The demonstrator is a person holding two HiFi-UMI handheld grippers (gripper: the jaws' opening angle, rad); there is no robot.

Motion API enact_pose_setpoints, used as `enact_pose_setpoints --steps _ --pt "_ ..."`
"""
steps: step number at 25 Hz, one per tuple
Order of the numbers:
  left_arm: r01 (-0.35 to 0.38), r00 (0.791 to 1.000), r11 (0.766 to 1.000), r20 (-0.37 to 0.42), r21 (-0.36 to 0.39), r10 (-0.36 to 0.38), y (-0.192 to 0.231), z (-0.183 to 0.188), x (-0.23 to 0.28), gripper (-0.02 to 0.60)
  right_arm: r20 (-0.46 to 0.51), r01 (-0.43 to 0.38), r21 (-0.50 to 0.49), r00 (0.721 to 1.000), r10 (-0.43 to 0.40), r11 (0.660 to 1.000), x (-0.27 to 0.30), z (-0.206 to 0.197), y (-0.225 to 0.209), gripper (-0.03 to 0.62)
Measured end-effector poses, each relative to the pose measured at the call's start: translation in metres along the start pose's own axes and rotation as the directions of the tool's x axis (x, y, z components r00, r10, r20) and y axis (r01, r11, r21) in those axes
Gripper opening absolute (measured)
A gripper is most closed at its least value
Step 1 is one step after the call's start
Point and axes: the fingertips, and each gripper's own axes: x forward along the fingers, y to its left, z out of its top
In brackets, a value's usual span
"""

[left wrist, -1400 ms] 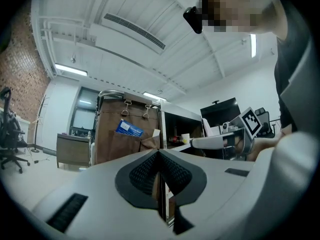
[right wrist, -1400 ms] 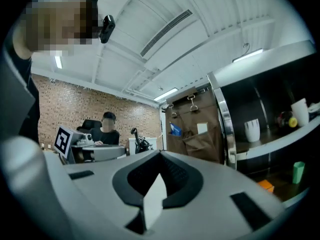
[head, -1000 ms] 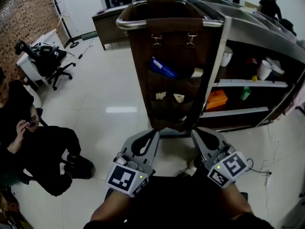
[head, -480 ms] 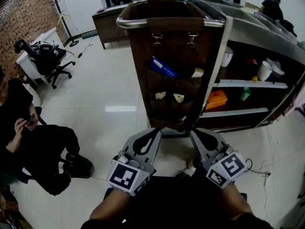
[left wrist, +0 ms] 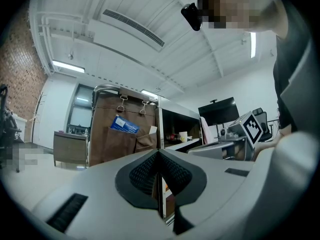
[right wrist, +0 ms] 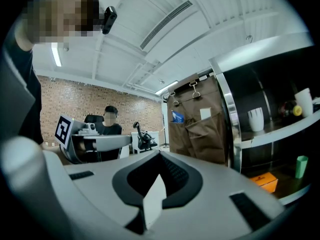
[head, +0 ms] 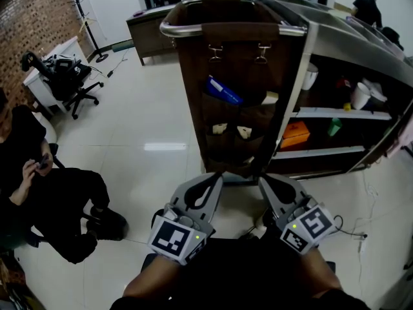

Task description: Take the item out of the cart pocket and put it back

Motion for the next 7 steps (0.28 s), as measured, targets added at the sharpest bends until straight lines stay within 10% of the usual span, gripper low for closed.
enact_pose_setpoints --steps 7 --pt "-0.003 1.000 1.000 -0.001 0.000 0.003 0.0010 -0.0010 -0.0002 0.000 0.007 -0.006 0.002 1.000 0.006 1.000 0.0017 0.0007 0.0005 0.003"
